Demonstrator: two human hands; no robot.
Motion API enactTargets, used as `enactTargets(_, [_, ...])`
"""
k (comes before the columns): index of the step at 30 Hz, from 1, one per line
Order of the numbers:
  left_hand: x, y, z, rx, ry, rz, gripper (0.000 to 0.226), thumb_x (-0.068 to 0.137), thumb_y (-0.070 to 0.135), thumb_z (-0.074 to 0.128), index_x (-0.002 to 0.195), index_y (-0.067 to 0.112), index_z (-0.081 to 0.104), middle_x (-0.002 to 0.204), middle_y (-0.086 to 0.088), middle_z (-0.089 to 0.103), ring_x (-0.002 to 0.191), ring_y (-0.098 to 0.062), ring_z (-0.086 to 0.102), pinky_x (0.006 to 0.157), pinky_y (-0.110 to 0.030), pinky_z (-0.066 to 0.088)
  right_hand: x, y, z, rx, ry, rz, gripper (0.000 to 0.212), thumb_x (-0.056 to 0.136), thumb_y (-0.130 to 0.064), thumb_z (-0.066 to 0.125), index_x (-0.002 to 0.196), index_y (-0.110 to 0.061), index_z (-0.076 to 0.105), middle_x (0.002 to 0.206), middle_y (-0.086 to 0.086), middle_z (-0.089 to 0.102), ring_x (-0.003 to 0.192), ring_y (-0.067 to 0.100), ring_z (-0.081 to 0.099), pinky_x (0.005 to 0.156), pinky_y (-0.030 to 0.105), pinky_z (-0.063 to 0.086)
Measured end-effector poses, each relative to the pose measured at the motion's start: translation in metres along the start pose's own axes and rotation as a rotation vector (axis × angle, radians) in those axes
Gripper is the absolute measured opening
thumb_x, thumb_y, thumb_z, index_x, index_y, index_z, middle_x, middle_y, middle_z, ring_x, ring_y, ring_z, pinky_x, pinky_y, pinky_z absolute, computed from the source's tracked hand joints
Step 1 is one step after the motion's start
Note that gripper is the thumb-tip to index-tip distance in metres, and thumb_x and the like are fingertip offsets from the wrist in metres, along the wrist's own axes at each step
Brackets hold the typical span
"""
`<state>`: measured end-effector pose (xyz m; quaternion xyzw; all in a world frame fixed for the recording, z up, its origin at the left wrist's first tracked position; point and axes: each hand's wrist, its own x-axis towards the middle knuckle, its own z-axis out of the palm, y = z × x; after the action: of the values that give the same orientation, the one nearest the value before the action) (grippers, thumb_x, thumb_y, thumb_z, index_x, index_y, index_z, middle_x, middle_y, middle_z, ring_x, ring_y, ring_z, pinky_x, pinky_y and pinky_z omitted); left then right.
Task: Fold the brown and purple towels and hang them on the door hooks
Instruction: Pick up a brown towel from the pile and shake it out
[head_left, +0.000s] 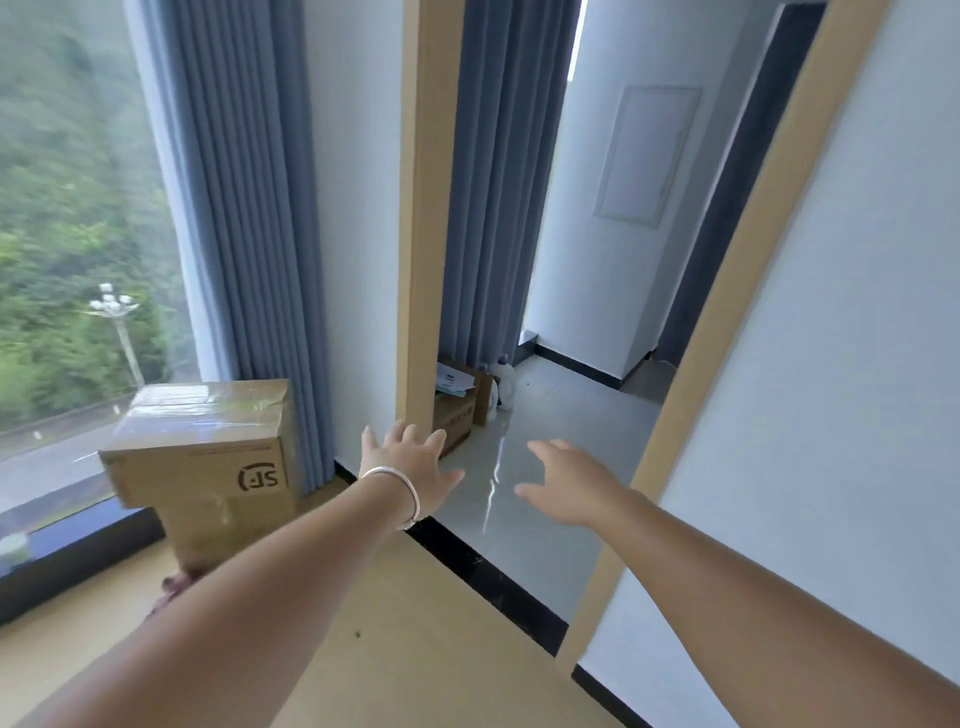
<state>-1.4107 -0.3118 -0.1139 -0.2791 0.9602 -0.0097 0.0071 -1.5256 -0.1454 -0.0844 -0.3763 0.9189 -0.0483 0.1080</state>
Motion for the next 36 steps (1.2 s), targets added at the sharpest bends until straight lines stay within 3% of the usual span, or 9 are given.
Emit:
enactTargets(8, [0.038,-0.124,0.015,0.009,-0.039,-0.412,0.066,0.092,0.064,0.025,0.150,0.032,0.020,0.157,-0.003,0.024,0.147,-0.024,0.010,0.115,-0.057,0.008,0.144,-0.104,-0.001,-0.017,-0.081,-0.390,0.069,0.096,-0.049,0.046,0.154,-0.025,0.017,0.159,0.002,0.020,0.141,0.027,0.029,0.111,0.044,0.030])
enactTargets(17, [0.024,-0.192,0.060,-0.030,-0.162,-0.778,0.067,0.094,0.064,0.028,0.151,0.032,0.017,0.157,-0.004,0.024,0.148,-0.023,0.010,0.116,-0.057,0.007,0.232,-0.190,0.043,-0.109,-0.201,-0.733,0.067,0.094,-0.050,0.049,0.151,-0.024,0.024,0.153,0.003,0.030,0.138,0.026,0.033,0.110,0.042,0.032])
enactTargets(25, [0.002,-0.265,0.126,-0.114,-0.301,-0.975,0.066,0.094,0.064,0.026,0.151,0.032,0.018,0.156,-0.004,0.026,0.146,-0.022,0.016,0.114,-0.053,0.014,0.280,-0.275,0.118,-0.192,-0.360,-0.855,0.069,0.094,-0.048,0.051,0.152,-0.024,0.022,0.155,0.003,0.029,0.138,0.025,0.036,0.109,0.041,0.036])
enactTargets(36, [0.038,-0.425,0.285,-0.366,-0.481,-1.058,0.061,0.094,0.060,0.028,0.148,0.032,0.022,0.151,-0.003,0.033,0.141,-0.021,0.025,0.110,-0.049,0.020,0.388,-0.409,0.263,-0.432,-0.534,-0.852,0.068,0.093,-0.048,0.051,0.151,-0.024,0.024,0.150,0.003,0.033,0.136,0.022,0.037,0.108,0.036,0.034])
